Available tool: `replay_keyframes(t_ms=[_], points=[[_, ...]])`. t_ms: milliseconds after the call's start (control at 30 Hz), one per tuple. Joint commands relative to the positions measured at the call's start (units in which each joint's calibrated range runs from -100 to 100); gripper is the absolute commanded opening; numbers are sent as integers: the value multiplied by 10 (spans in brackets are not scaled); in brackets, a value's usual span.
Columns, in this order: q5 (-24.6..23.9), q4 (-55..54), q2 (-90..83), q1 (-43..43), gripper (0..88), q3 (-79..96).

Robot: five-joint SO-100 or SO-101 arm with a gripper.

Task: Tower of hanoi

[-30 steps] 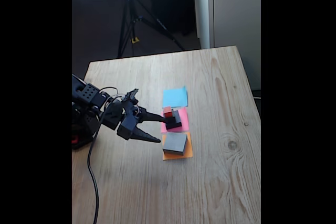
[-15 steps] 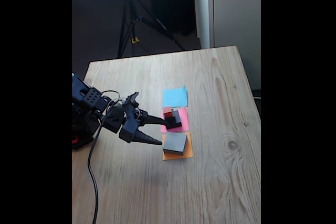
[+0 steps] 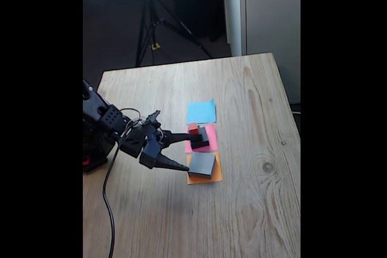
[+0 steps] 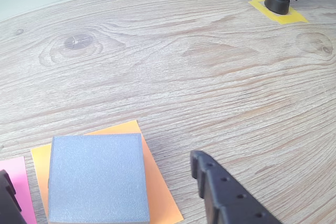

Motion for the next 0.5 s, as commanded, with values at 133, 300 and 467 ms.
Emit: replay_keyframes(t_ms=[133, 300, 467], points=[[9, -66, 34, 6, 431, -4], [9, -133, 92, 8, 432, 1], [9, -193, 142, 11, 436, 1]])
